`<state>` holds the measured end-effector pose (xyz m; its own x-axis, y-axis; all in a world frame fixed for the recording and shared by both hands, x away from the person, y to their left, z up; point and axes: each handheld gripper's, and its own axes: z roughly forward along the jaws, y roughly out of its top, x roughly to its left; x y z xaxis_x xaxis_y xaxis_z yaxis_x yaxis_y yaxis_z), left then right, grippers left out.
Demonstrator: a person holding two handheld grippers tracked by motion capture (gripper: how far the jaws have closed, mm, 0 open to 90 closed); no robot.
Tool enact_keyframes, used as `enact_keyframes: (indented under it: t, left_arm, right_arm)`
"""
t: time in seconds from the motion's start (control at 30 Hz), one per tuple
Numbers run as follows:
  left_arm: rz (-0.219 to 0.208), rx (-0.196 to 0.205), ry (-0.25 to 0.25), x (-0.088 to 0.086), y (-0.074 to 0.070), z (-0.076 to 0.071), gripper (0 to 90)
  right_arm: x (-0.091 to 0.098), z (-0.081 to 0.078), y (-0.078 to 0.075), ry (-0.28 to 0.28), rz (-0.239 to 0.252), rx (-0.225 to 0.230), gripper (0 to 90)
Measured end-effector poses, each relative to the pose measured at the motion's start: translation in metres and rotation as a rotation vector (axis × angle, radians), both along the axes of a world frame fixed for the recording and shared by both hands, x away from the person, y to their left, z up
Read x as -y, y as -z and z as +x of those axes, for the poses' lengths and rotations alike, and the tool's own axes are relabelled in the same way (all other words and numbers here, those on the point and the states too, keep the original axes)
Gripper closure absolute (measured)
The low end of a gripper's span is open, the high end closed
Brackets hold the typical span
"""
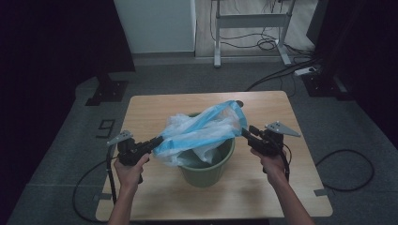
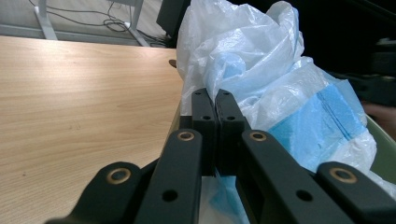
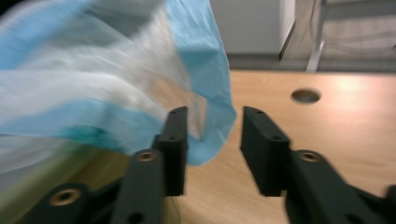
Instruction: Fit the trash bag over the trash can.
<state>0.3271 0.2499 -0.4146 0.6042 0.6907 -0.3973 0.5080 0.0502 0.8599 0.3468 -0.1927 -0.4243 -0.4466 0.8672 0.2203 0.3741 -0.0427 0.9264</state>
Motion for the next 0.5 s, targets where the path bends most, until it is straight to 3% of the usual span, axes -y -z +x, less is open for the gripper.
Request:
enact_keyframes:
  t: [0.23, 0.33, 0.5]
  left_arm:
    - [0.003, 0.003, -0.005, 0.002, 0.000, -0.001, 88.1]
    - [0.003, 0.003, -0.005, 0.002, -0.001, -0.001, 88.0]
    - [0.002, 0.003, -0.005, 0.002, -0.001, -0.001, 88.0]
  right_arm:
    - [-0.011, -0.034, -0.019, -0.135, -0.050, 0.109, 44.3]
    - [-0.019, -0.039, -0.021, -0.165, -0.071, 0.128, 40.6]
    - [-0.040, -0.040, -0.022, -0.192, -0.162, 0.174, 37.4]
